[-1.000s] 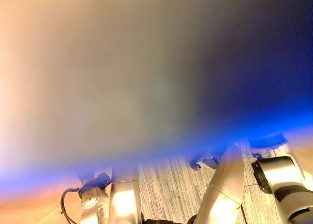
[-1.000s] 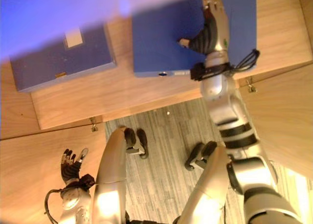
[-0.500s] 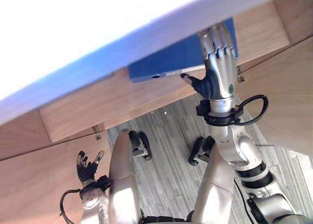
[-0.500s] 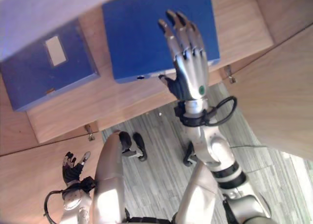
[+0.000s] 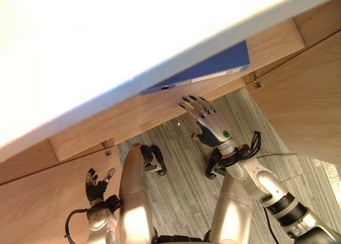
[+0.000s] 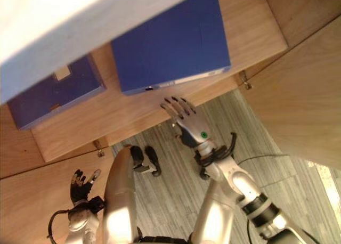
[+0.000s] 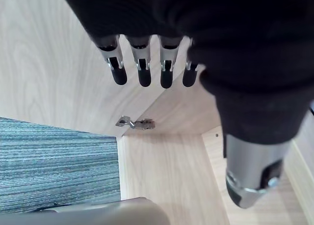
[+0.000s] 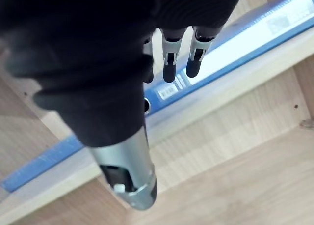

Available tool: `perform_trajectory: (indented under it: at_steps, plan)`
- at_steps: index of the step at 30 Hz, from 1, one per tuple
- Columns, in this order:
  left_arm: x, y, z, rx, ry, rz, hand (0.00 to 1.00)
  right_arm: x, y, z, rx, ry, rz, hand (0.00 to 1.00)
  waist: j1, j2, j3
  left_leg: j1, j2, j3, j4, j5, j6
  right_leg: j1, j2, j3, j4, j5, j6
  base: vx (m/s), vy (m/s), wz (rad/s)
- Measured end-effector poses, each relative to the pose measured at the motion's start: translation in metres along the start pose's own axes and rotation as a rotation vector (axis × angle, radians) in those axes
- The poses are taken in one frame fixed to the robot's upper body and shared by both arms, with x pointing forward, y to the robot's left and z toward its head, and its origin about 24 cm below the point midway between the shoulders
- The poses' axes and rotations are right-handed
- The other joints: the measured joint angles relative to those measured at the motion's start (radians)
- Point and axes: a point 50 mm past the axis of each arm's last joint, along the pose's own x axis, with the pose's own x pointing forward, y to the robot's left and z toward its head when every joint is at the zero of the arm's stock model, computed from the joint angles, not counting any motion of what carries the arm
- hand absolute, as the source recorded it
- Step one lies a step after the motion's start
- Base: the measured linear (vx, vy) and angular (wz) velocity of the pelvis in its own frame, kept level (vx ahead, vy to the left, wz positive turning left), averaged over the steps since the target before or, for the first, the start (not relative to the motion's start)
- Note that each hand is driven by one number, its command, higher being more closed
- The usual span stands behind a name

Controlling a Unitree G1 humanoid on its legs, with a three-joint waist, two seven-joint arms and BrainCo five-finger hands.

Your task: Walk over to the cabinet, pick up the folder, carry it to the office cabinet, place the folder inside the office cabinet, then close the office cabinet door

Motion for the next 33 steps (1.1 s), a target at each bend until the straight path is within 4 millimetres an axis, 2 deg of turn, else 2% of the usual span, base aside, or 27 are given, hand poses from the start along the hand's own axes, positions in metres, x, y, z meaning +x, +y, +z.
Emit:
perform_trajectory:
  at_steps: [4, 11, 16, 19, 23, 25, 27, 30, 33]
  plan:
    - [0.000, 0.001, -0.004, -0.023, 0.012, 0.007, 0.00, 0.003, 0.001, -0.022, -0.056, 0.068, 0.013, 0.00, 0.004, 0.002, 0.000, -0.001, -0.005, 0.004, -0.008, 0.003, 0.004, -0.004, -0.006, 0.000, -0.003, 0.000, 0.000, -0.02, -0.017, 0.02]
    - [-0.001, -0.004, -0.002, -0.028, 0.004, -0.012, 0.00, 0.018, -0.010, -0.040, -0.126, 0.113, -0.048, 0.00, 0.021, 0.007, -0.002, -0.017, -0.009, 0.002, -0.007, 0.007, 0.008, -0.015, -0.016, -0.002, -0.001, 0.000, 0.000, -0.03, -0.011, 0.03]
    - [0.000, -0.008, -0.001, -0.023, -0.001, -0.025, 0.00, 0.039, -0.024, -0.049, -0.169, 0.142, -0.107, 0.00, 0.024, 0.023, 0.003, -0.038, -0.011, -0.009, -0.004, 0.014, 0.009, -0.024, -0.021, -0.016, 0.002, 0.002, -0.001, -0.04, -0.020, 0.05]
    - [0.001, -0.010, 0.002, -0.026, -0.008, -0.029, 0.00, 0.052, -0.026, -0.050, -0.162, 0.145, -0.104, 0.00, 0.019, 0.023, 0.003, -0.041, -0.009, -0.010, -0.006, 0.016, 0.006, -0.029, -0.019, -0.016, 0.001, 0.002, -0.002, -0.04, -0.023, -0.03]
    - [0.002, -0.018, 0.008, -0.021, -0.011, -0.079, 0.00, 0.076, -0.034, -0.038, -0.022, 0.132, -0.057, 0.00, -0.013, 0.025, 0.002, -0.060, -0.005, -0.014, -0.006, 0.027, 0.002, -0.051, -0.011, -0.018, 0.001, 0.011, -0.005, -0.07, -0.022, -0.07]
    - [0.000, -0.025, 0.010, -0.030, -0.013, -0.113, 0.00, 0.082, -0.037, -0.038, 0.018, 0.132, -0.043, 0.00, -0.015, 0.025, 0.002, -0.063, -0.004, -0.015, -0.009, 0.036, 0.000, -0.057, -0.008, -0.018, 0.001, 0.016, -0.006, -0.09, -0.031, -0.05]
    - [0.000, -0.028, 0.011, -0.024, -0.016, -0.132, 0.00, 0.097, -0.045, -0.041, 0.060, 0.143, -0.022, 0.00, -0.013, 0.026, 0.001, -0.065, -0.006, -0.021, -0.017, 0.048, -0.009, -0.058, -0.007, -0.022, 0.002, 0.019, -0.010, -0.11, -0.065, 0.05]
    - [-0.001, -0.029, 0.011, -0.041, -0.017, -0.128, 0.00, 0.120, -0.061, -0.048, 0.073, 0.165, -0.010, 0.00, 0.004, 0.028, 0.000, -0.078, -0.009, -0.025, -0.040, 0.077, -0.017, -0.072, -0.007, -0.025, -0.004, 0.025, -0.014, -0.09, -0.069, 0.08]
    - [-0.001, -0.028, 0.011, -0.052, -0.013, -0.121, 0.00, 0.123, -0.062, -0.047, 0.098, 0.161, -0.009, 0.00, 0.005, 0.029, 0.000, -0.081, -0.008, -0.030, -0.052, 0.091, -0.020, -0.073, 0.001, -0.033, -0.015, 0.037, -0.019, -0.05, -0.041, -0.02]
